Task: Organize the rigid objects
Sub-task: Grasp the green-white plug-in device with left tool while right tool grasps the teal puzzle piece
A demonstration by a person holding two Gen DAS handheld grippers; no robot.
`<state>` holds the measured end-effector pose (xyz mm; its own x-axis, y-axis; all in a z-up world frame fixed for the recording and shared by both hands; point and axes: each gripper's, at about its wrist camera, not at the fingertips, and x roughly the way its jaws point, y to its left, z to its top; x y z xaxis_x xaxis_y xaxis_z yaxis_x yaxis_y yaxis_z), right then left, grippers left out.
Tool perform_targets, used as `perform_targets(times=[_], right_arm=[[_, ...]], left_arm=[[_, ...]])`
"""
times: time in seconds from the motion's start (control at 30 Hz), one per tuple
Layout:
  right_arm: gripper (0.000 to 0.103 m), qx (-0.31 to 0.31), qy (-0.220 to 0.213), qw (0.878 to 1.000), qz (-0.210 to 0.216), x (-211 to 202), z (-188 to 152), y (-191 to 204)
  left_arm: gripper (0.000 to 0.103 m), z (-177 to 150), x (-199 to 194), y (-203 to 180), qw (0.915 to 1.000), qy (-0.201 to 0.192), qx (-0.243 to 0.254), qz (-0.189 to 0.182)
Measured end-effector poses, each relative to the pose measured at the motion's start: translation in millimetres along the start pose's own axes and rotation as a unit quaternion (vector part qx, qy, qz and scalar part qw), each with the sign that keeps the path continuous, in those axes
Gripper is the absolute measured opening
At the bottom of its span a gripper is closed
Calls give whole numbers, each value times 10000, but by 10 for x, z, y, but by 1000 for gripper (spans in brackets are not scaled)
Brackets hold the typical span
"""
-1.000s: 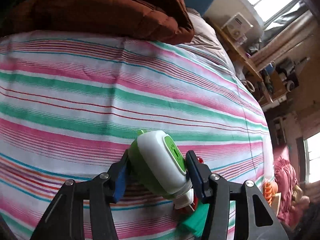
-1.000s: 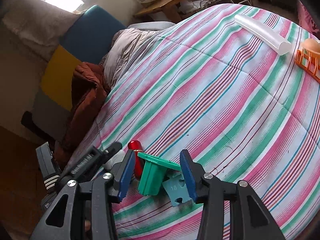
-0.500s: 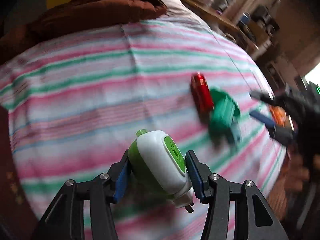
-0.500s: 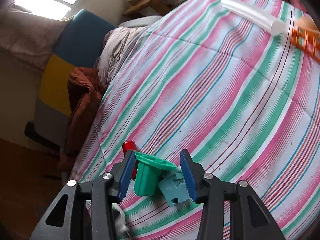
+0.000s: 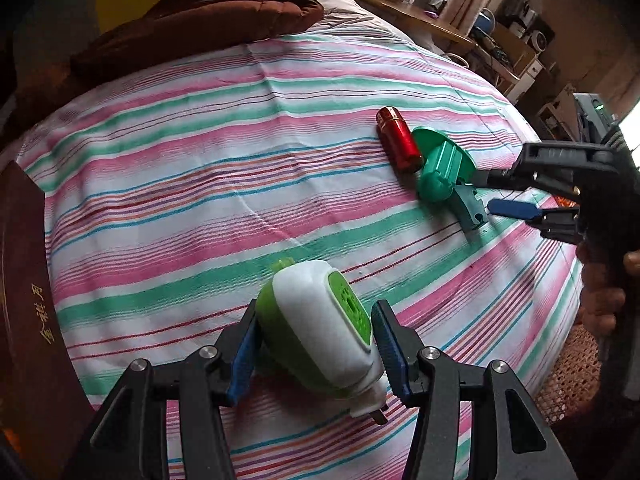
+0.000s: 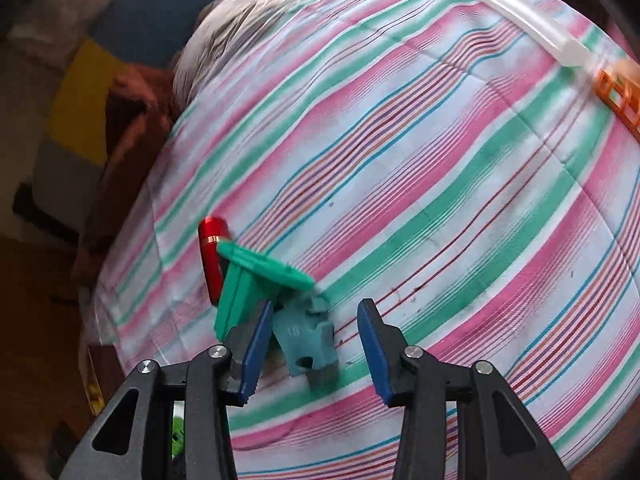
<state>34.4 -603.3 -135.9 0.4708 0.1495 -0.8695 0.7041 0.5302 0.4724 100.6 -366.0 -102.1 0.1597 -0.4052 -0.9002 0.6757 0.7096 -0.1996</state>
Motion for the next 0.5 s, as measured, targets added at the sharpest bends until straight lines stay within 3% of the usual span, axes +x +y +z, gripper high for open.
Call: perform_targets(times=[0.13,0.37,0.43,0.47,0.5], right_arm=[[44,-259,75,9996,69,53,-25,115],[45,-955,72,9939,-544,158,-46,301],[43,-1569,25,9828,-976,232,-110,467],[34,-1814,-37,9754,-1255,266,-154,531],[34,-2015,-104,9689,-1436,289,-191,580]], left_arm=[[55,2,58,6,9999,49,-118,-14],[55,-13,75,-21,9999,-112,-66,64],[55,-28,68,-50,9998,-195,23,103],[54,-42,56,-54,9996,-256,45,100],[54,-59,48,-58,9995,-313,62,83]])
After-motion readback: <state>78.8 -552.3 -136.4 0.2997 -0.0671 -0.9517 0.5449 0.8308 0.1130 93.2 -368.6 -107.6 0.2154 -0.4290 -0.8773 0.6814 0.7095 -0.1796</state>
